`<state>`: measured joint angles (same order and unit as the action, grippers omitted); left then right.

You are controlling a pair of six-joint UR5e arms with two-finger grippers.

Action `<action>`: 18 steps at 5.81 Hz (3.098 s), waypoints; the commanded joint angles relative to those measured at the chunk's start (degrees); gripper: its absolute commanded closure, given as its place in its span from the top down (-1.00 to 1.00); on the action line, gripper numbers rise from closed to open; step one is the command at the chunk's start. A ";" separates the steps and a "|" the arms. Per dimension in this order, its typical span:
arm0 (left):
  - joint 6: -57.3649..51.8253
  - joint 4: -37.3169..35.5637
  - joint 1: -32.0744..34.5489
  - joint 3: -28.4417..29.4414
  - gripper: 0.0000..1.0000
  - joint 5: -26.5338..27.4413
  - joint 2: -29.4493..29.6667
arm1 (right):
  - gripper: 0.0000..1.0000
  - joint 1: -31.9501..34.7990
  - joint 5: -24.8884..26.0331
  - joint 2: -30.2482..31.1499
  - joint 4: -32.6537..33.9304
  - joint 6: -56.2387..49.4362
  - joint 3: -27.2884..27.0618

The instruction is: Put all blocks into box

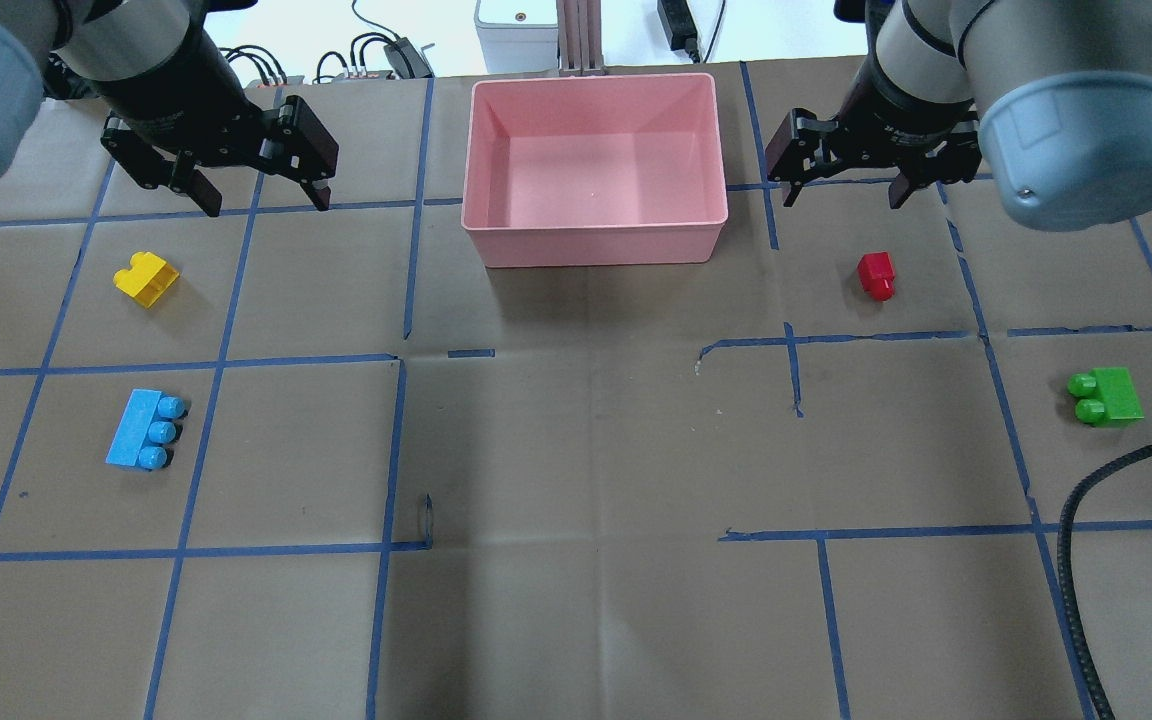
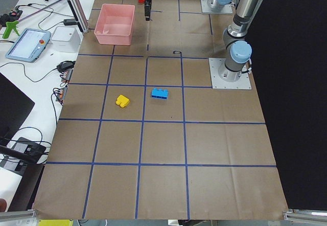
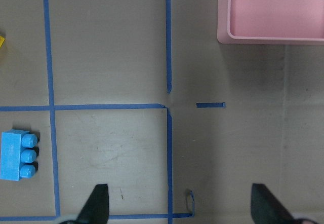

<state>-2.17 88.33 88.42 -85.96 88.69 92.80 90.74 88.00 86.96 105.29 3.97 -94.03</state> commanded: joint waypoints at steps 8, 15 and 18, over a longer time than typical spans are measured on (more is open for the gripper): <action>-10.42 0.26 -4.36 -0.88 0.99 0.17 -0.86 | 1.00 -0.03 -0.37 -0.74 0.08 -0.19 -0.36; -50.04 -10.14 -37.62 -18.77 0.95 -0.44 -5.70 | 0.91 -12.71 0.50 1.52 -1.49 -18.67 -2.55; -48.12 -27.79 -37.62 -29.93 0.95 -0.79 -2.28 | 0.99 -37.14 -0.64 1.75 7.32 -38.48 -11.42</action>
<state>-51.27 66.66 50.81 -111.99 87.96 89.42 60.88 87.73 90.46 108.08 -30.30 -103.26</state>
